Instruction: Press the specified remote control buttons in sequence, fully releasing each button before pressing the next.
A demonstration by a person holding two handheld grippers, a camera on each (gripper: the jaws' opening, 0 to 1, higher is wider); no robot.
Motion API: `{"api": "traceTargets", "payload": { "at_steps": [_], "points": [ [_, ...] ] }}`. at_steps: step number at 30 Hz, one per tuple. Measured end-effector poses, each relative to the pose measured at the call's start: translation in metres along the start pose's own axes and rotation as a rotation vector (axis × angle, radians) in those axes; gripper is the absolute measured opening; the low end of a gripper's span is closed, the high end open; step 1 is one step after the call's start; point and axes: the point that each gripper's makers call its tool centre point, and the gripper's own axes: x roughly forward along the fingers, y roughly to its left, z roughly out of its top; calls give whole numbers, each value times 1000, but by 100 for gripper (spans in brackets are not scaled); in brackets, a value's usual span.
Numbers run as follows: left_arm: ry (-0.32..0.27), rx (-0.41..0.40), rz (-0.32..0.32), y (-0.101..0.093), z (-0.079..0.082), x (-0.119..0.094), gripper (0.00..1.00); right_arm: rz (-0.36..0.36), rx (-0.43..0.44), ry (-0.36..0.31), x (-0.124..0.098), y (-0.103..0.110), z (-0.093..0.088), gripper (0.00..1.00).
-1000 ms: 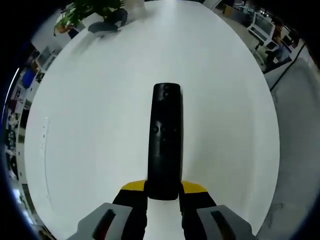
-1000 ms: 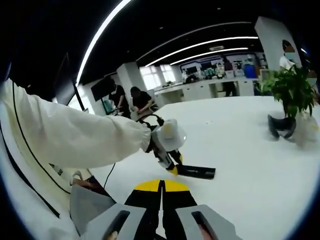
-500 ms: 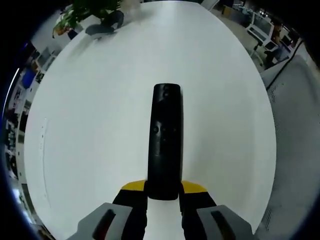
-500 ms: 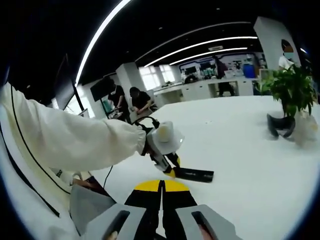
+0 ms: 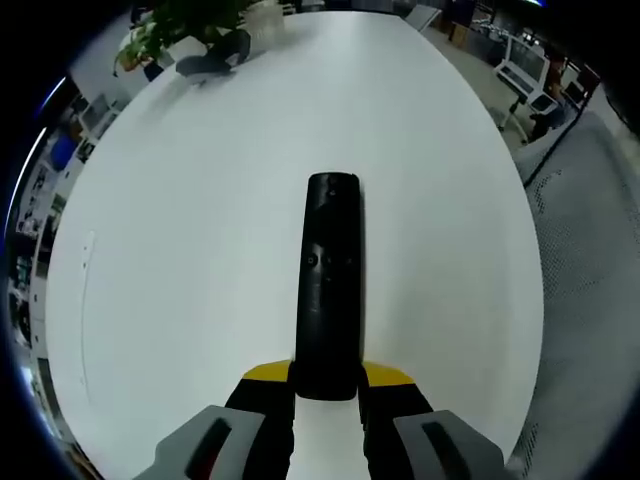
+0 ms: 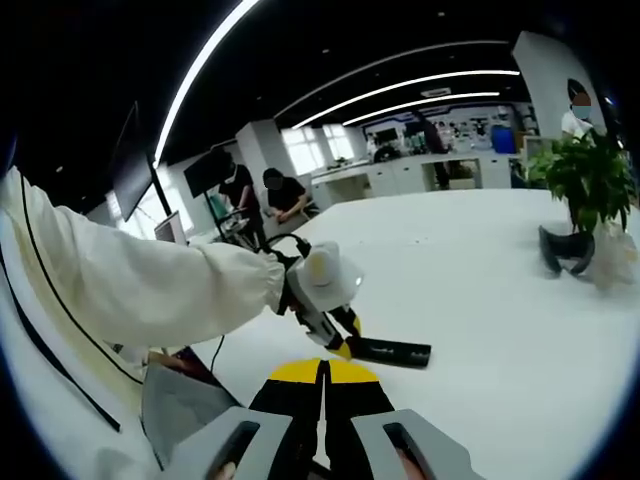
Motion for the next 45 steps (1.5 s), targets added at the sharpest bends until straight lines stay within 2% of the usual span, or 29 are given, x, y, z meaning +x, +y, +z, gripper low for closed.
{"api": "traceTargets", "payload": {
  "at_steps": [45],
  "points": [
    [0, 8, -8, -34, 2, -1, 23, 33, 0, 30, 4, 3, -9, 0]
  ]
}}
